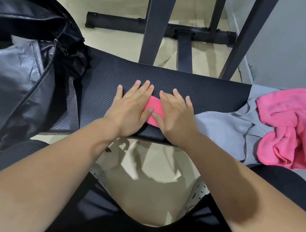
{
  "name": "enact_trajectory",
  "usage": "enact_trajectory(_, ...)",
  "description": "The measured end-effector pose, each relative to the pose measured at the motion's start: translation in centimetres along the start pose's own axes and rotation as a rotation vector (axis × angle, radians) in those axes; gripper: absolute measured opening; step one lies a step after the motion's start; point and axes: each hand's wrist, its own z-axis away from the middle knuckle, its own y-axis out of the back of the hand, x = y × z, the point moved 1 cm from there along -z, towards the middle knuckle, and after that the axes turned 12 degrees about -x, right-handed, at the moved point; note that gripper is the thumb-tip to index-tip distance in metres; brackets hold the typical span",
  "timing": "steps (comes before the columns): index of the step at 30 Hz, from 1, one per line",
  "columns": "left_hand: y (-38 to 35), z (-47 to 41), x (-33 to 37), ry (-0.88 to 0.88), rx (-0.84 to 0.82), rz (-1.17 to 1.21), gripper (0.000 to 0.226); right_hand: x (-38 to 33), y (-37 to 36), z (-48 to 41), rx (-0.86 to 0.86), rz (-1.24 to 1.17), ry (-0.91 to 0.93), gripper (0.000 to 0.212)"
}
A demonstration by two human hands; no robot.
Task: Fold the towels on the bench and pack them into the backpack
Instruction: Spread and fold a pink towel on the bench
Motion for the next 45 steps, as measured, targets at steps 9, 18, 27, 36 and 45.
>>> enact_trajectory(9,6.3,8.3,-4.8,0.273,0.468,-0.333,0.047,-4.2,6.0,-2.9,-0.361,0.108,0.081,0.029)
enact_trajectory(18,8.7,12.6,-10.5,0.666,0.614,-0.192,0.074,-12.2,10.6,-5.7,-0.023,-0.212,0.402,0.017)
enact_trajectory(27,7.5,11.5,-11.2,0.615,0.616,-0.089,0.053,-18.4,12.1,-11.9,-0.075,-0.118,0.549,0.021)
enact_trajectory(36,5.0,11.6,-10.2,0.370,0.687,-0.050,0.047,-20.5,11.7,-14.7,-0.107,-0.104,0.592,0.051)
enact_trajectory(45,4.7,9.2,-2.8,0.223,0.521,-0.076,0.069,-14.7,12.6,-12.2,0.230,-0.085,0.370,0.016)
